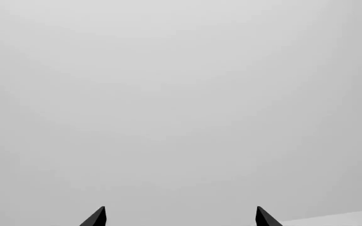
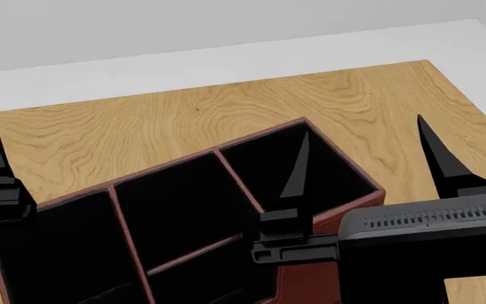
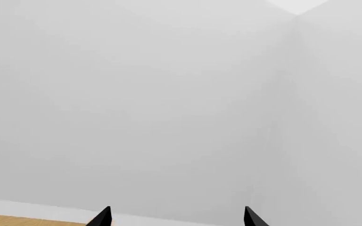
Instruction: Pick up the book and place it in the back compartment of the caddy.
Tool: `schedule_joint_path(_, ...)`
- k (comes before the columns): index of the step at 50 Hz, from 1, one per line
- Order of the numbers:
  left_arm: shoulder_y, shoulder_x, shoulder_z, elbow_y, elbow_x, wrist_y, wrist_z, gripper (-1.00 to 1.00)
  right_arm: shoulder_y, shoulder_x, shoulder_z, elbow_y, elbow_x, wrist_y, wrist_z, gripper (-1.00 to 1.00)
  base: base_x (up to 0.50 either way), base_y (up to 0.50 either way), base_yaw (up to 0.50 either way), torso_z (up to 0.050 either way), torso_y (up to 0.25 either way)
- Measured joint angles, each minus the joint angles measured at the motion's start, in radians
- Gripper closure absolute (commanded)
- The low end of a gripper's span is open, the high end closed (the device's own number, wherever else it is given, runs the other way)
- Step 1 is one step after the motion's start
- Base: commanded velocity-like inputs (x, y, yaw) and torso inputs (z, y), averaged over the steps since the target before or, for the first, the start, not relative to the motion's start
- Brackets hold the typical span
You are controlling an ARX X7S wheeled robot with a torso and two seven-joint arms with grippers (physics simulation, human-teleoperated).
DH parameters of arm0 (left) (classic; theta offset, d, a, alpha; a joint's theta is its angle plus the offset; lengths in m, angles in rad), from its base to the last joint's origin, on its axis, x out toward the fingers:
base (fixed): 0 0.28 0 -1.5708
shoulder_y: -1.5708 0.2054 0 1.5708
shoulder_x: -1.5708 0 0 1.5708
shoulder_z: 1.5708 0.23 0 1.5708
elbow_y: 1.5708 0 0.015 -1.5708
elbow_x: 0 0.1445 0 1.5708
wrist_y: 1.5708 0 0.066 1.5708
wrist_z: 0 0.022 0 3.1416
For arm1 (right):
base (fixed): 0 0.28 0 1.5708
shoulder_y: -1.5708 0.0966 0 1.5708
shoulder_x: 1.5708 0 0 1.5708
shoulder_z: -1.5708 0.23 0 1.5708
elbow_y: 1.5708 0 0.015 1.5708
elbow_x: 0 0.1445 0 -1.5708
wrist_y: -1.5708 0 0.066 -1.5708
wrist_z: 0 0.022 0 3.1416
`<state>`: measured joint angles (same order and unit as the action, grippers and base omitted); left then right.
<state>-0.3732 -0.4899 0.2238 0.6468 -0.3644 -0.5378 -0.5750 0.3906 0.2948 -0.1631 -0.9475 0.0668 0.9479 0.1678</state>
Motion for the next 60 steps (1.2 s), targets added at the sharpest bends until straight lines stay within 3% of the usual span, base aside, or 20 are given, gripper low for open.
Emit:
schedule_joint_path(15, 0.001, -0.012, -0.020, 0.022, -0.032, -0.023, 0.002, -1.00, -0.002, 0.001, 0.006, -0.003, 0.010, -0.007, 0.002, -1.00, 0.00, 0.00, 0.00, 0.000, 0.000)
schedule_joint_path(25, -0.033, -0.071, -0.085, 0.064, -0.089, -0.107, 0.002, -1.00, -0.004, 0.003, 0.009, -0.004, 0.017, -0.009, 0.003, -1.00, 0.00, 0.00, 0.00, 0.000, 0.000)
schedule_joint_path(35, -0.110, -0.156, -0.167, 0.078, -0.189, -0.221, 0.044, -1.00, -0.009, 0.005, 0.018, -0.007, 0.024, -0.012, 0.005, -1.00, 0.00, 0.00, 0.00, 0.000, 0.000)
schedule_joint_path(46, -0.158, -0.292, -0.244, 0.019, -0.275, -0.287, 0.165, -1.00, -0.014, 0.007, 0.023, -0.012, 0.028, -0.012, 0.011, -1.00, 0.00, 0.00, 0.00, 0.000, 0.000)
schedule_joint_path(60, -0.236, -0.470, -0.241, -0.147, -0.264, -0.280, 0.358, -1.00, -0.008, 0.010, 0.008, -0.010, 0.026, -0.006, 0.021, -1.00, 0.00, 0.00, 0.00, 0.000, 0.000)
